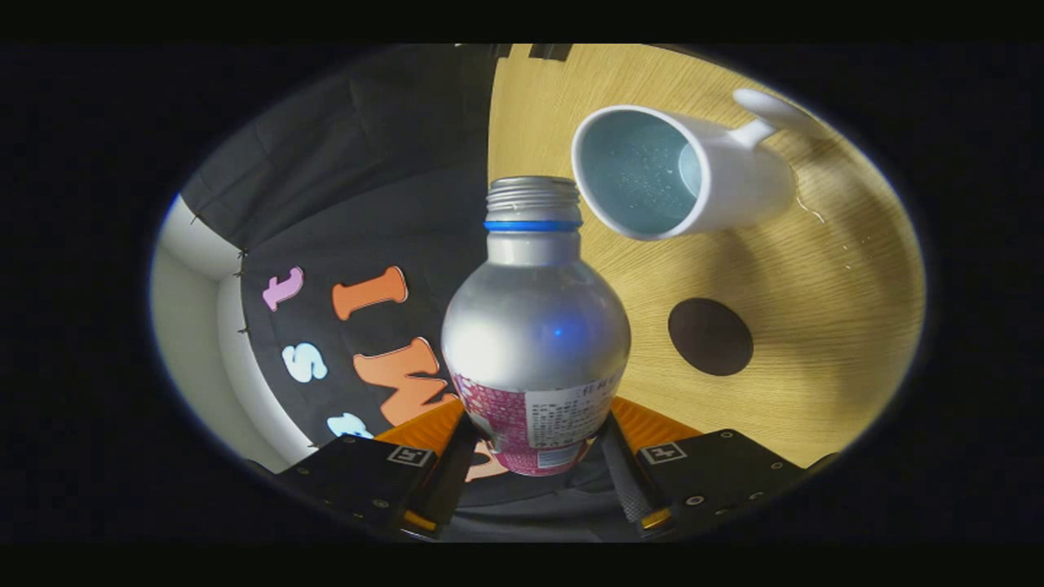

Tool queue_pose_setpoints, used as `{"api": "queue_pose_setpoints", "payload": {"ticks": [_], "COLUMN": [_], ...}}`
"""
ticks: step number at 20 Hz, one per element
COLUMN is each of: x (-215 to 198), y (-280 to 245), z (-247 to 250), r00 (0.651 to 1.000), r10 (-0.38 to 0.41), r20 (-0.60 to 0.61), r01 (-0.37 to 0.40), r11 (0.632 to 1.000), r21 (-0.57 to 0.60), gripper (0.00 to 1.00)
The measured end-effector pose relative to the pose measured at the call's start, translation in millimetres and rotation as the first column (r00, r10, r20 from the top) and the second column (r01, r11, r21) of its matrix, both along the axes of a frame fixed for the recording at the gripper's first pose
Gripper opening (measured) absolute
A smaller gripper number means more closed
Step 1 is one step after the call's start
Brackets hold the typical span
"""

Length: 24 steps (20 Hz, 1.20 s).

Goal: Take the bottle from table, then pour the juice into the cup, finally place the bottle on the coaster

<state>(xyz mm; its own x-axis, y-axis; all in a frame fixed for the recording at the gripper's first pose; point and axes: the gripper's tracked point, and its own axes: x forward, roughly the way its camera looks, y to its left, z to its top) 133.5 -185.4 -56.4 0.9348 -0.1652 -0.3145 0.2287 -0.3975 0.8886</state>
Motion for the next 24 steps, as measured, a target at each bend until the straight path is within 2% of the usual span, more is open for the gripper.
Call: {"api": "queue_pose_setpoints", "payload": {"ticks": [14,24], "x": [3.2,1.1], "y": [-0.5,-5.5], "z": [2.2,3.0], "r00": [1.000,1.000], "r10": [-0.016,-0.029], "r20": [0.005,0.004], "r01": [0.016,0.029], "r11": [0.995,0.993], "r21": [0.098,0.116], "gripper": [0.77,0.77]}}
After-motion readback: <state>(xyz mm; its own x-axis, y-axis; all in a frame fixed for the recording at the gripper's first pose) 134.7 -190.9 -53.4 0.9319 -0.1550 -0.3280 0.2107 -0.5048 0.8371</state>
